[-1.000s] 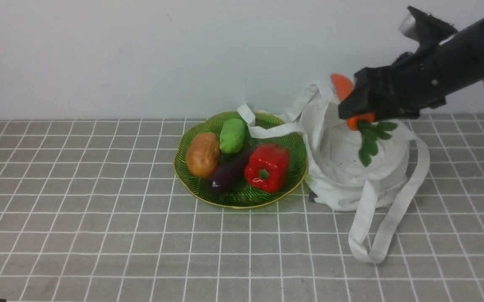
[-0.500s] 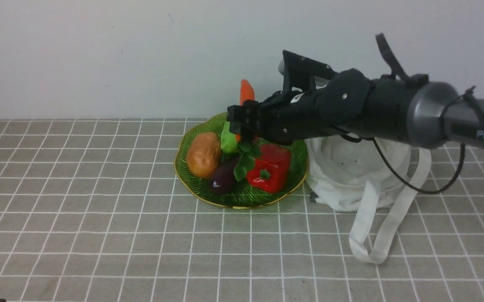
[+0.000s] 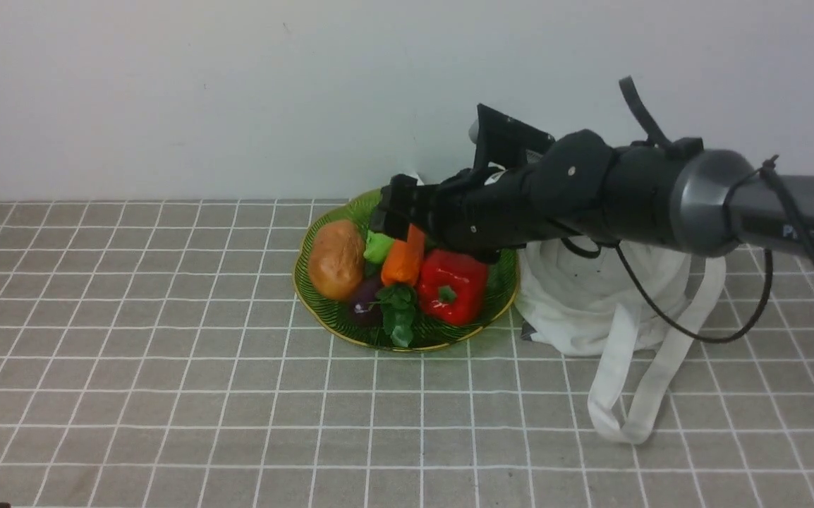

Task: Take vegetables from bag on grey coffee tablecloth place on plate.

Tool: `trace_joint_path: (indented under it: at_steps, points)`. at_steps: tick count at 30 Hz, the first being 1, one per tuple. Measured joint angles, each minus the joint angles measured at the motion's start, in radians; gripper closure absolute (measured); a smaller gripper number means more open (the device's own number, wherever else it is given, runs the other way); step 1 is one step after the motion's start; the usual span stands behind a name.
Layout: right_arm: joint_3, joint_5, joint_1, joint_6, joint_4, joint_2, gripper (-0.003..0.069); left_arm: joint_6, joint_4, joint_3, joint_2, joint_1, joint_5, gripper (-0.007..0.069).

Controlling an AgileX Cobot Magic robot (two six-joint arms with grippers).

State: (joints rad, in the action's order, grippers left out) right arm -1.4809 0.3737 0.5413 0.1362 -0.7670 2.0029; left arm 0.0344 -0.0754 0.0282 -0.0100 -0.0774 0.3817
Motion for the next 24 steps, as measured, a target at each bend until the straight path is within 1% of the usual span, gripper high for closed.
trace_joint_path:
  at_steps: [3,4,6,8,9,11,12,13,14,15,17,18,19,21,24]
  points:
    - [-0.030,0.150,-0.021,0.106,0.007,-0.107,-0.0025,0.000,0.000,0.000,0.000,0.000,0.000,0.0629]
    - [-0.033,0.162,-0.023,0.111,0.009,-0.114,-0.0024,0.000,0.000,0.000,0.000,0.000,0.000,0.0629]
    - [-0.083,0.305,-0.055,0.165,0.033,-0.206,0.0001,0.000,0.000,0.000,0.000,0.000,0.000,0.0629]
    - [-0.121,0.418,-0.088,0.184,0.056,-0.270,0.0025,0.000,0.000,0.000,0.000,0.000,0.000,0.0629]
    - [-0.155,0.534,-0.114,0.190,0.087,-0.327,0.0062,0.000,0.000,0.000,0.000,0.000,0.000,0.0629]
    - [-0.203,0.688,-0.154,0.191,0.125,-0.413,0.0123,0.000,0.000,0.000,0.000,0.000,0.000,0.0629]
    - [-0.207,0.688,-0.158,0.191,0.128,-0.421,0.0130,0.000,0.000,0.000,0.000,0.000,0.000,0.0629]
    - [-0.229,0.786,-0.180,0.192,0.150,-0.474,0.0188,0.000,0.000,0.000,0.000,0.000,0.000,0.0629]
    - [-0.241,0.827,-0.193,0.192,0.169,-0.519,0.0237,0.000,0.000,0.000,0.000,0.000,0.000,0.0629]
    - [-0.242,0.848,-0.204,0.192,0.177,-0.542,0.0263,0.000,0.000,0.000,0.000,0.000,0.000,0.0629]
    - [-0.247,0.876,-0.221,0.192,0.223,-0.621,0.0358,0.000,0.000,0.000,0.000,0.000,0.000,0.0629]
    - [-0.247,0.877,-0.222,0.191,0.228,-0.629,0.0366,0.000,0.000,0.000,0.000,0.000,0.000,0.0629]
    - [-0.245,0.886,-0.225,0.184,0.270,-0.681,0.0426,0.000,0.000,0.000,0.000,0.000,0.000,0.0629]
    - [-0.229,0.892,-0.226,0.176,0.337,-0.769,0.0514,0.000,0.000,0.000,0.000,0.000,0.000,0.0629]
    - [-0.192,0.900,-0.226,0.168,0.408,-0.881,0.0599,0.000,0.000,0.000,0.000,0.000,0.000,0.0629]
